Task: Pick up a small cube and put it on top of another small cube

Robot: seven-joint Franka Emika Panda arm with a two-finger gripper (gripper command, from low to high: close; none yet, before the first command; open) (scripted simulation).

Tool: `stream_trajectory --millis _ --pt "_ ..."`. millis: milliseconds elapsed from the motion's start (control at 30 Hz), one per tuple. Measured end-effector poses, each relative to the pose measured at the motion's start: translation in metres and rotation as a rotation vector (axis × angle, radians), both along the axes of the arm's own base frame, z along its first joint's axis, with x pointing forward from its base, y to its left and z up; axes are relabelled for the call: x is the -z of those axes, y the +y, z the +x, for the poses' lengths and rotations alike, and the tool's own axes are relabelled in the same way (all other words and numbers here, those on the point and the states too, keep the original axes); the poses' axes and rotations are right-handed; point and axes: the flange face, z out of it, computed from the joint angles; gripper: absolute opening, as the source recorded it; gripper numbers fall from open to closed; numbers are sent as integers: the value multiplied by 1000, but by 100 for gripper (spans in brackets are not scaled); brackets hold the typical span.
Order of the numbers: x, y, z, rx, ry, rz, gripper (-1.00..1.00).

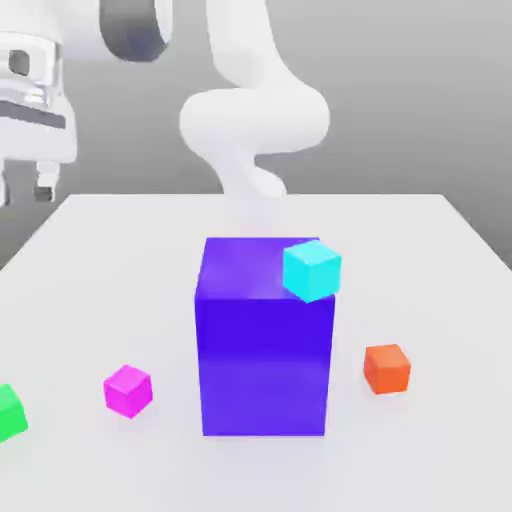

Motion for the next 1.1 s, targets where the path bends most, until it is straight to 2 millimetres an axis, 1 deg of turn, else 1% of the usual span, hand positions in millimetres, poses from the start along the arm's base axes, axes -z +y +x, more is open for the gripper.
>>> stream_trajectory --millis 100,233,333,467,533,667,700,867,900,933,1000,1100 --pt "41 4 1 -173 61 -31 0" --pt "94 18 2 -416 137 -62 0" --pt "134 32 0 -608 189 -78 0" --pt "184 57 -6 -872 247 -93 0" --pt "205 63 -6 -932 257 -96 0" --pt "251 64 -7 -951 260 -97 0" --pt "259 65 -7 -953 262 -97 -100" --pt "259 65 -8 -953 264 -98 -100" --pt "264 65 -8 -954 265 -98 -100" --pt "260 65 -8 -954 265 -98 -100" --pt "242 64 -7 -952 263 -98 -100" --pt "210 65 -7 -953 263 -97 -100"
